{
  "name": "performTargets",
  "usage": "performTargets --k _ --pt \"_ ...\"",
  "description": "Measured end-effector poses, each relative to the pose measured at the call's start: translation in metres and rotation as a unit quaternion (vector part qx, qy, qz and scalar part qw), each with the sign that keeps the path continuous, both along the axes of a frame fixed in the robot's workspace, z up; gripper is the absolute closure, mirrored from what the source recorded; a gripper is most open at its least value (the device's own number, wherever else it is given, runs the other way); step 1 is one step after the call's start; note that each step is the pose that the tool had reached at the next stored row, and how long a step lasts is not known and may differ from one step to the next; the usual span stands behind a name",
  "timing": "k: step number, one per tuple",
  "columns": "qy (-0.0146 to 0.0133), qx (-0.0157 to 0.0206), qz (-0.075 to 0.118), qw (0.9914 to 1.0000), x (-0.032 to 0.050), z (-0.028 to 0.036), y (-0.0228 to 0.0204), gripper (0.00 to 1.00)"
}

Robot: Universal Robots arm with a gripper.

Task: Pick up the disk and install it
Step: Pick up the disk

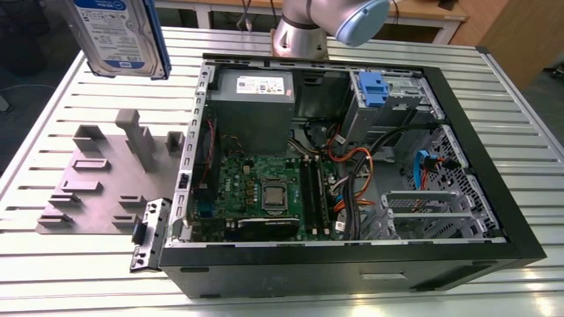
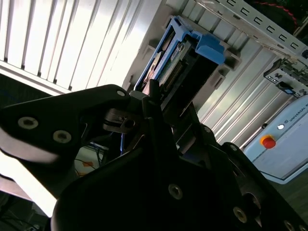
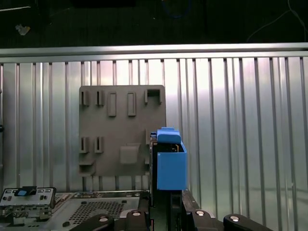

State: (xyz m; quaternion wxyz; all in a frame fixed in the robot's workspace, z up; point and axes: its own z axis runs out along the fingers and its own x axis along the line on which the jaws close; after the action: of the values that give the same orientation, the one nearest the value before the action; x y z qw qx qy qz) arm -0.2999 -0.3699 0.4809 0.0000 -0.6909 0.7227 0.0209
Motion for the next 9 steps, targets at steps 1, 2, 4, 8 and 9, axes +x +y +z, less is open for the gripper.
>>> performTargets --k 1,2,4,8,9 --pt "0.0 0.0 0.0 1.0 0.0021 0.0 0.0002 0.65" --pt "0.0001 0.0 0.0 1.0 0.0044 0.0 0.0006 0.65" --pt "0.0 0.0 0.0 1.0 0.0085 0.0 0.0011 0.65" --pt "0.0 0.0 0.0 1.0 0.0173 -0.0001 0.0022 0.65" --pt "0.0 0.0 0.0 1.0 0.0195 -0.0001 0.0024 0.65"
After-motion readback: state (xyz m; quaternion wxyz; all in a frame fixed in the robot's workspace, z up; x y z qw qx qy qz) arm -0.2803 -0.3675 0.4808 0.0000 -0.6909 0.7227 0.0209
